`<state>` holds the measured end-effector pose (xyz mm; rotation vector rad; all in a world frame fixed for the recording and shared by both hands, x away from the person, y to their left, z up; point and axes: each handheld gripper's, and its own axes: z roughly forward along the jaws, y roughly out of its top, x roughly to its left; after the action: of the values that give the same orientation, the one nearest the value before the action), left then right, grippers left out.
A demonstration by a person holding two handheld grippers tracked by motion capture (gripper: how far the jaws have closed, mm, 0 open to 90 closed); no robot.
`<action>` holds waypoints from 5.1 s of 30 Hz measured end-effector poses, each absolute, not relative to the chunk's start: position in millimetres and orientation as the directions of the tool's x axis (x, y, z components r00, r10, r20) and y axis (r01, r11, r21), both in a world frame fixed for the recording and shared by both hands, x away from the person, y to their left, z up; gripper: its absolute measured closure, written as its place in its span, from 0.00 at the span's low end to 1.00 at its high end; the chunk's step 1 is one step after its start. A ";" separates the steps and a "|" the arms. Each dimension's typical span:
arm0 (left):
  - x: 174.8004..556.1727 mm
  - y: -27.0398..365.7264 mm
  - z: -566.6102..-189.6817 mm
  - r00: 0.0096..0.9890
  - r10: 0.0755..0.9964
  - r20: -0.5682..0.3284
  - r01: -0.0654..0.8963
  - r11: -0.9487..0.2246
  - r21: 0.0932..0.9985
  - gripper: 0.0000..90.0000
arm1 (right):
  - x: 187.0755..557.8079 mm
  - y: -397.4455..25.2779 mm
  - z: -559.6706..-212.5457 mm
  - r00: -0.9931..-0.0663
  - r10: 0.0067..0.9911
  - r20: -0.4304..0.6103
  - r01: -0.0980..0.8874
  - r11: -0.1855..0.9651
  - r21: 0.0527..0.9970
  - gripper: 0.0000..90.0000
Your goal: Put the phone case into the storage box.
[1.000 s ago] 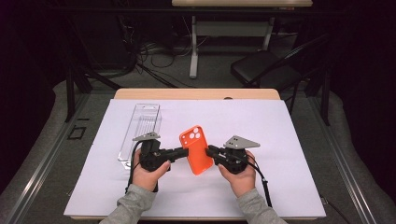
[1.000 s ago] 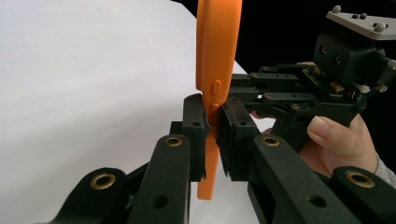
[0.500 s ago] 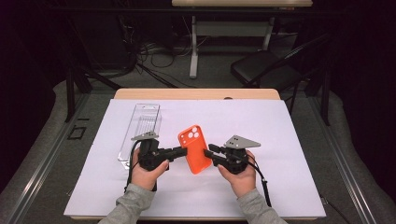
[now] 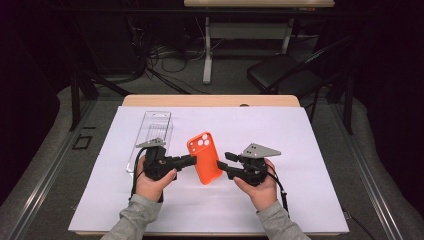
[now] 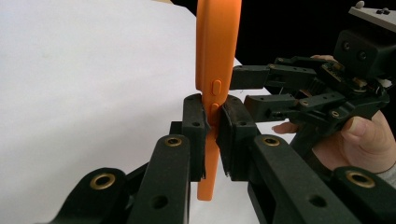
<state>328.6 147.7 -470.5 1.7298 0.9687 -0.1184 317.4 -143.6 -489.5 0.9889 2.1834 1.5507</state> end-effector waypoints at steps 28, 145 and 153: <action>330.0 152.9 -462.3 0.701 0.530 -0.478 0.627 -0.137 0.767 0.91 | 315.8 -144.3 -477.2 -0.789 0.602 0.128 0.350 0.268 0.898 0.47; 317.2 129.6 -458.1 0.817 0.360 -0.451 0.556 -0.283 0.781 0.91 | 320.6 -172.0 -472.2 -0.838 0.418 0.351 0.468 0.219 0.856 0.81; 317.0 128.6 -458.6 0.816 0.359 -0.454 0.558 -0.283 0.780 0.91 | 321.0 -171.6 -472.8 -0.838 0.421 0.347 0.466 0.222 0.857 0.80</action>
<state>317.0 128.6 -458.6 1.9027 0.6896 -0.2276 321.0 -171.6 -472.8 0.9031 2.4870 1.7685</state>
